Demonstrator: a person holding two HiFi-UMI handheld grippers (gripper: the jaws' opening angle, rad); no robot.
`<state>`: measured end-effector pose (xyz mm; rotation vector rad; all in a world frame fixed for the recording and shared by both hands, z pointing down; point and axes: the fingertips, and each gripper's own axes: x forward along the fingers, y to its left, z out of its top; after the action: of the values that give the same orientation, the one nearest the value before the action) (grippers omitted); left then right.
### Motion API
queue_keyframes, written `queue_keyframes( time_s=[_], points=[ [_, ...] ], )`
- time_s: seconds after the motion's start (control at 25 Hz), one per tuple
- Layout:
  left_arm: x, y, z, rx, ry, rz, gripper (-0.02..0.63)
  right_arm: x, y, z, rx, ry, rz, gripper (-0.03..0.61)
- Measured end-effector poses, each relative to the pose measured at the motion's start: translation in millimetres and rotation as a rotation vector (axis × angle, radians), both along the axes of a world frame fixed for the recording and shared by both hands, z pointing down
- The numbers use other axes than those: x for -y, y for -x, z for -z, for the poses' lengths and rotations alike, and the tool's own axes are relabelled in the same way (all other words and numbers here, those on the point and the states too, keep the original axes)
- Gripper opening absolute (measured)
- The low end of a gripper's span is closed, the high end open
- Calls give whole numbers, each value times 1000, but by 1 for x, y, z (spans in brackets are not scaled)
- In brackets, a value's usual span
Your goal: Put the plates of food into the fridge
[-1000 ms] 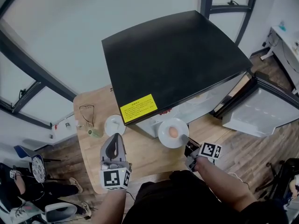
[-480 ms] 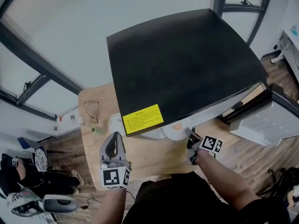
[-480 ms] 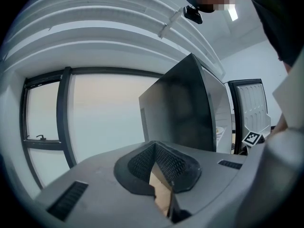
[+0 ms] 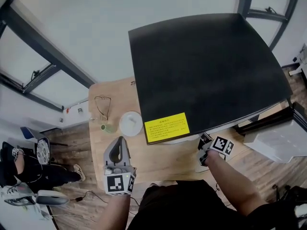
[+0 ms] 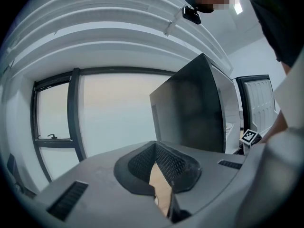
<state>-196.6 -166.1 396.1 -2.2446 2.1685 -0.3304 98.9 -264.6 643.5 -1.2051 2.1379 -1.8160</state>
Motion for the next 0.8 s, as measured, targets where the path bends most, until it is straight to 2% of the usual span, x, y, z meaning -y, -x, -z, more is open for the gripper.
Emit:
queue_keyframes(
  time_s=[0.24,0.36,0.6,0.68,0.8],
  points=[
    [-11,13,-8,-5,44,36,3,17,12,0,-110,-43,33,32],
    [-13,15,-2,10,25,33,3,25,14,1,-236,-102,66,37],
    [-17,17,-1,8,29,32,3,30,13,-2,-562,-194,187,139],
    [-18,16,-3,9,38,23,3,27,11,-2,-649,-222,213,194],
    [-14,12,-3,6,34,10,3,30,2,2,-741,-283,223,210]
  ],
)
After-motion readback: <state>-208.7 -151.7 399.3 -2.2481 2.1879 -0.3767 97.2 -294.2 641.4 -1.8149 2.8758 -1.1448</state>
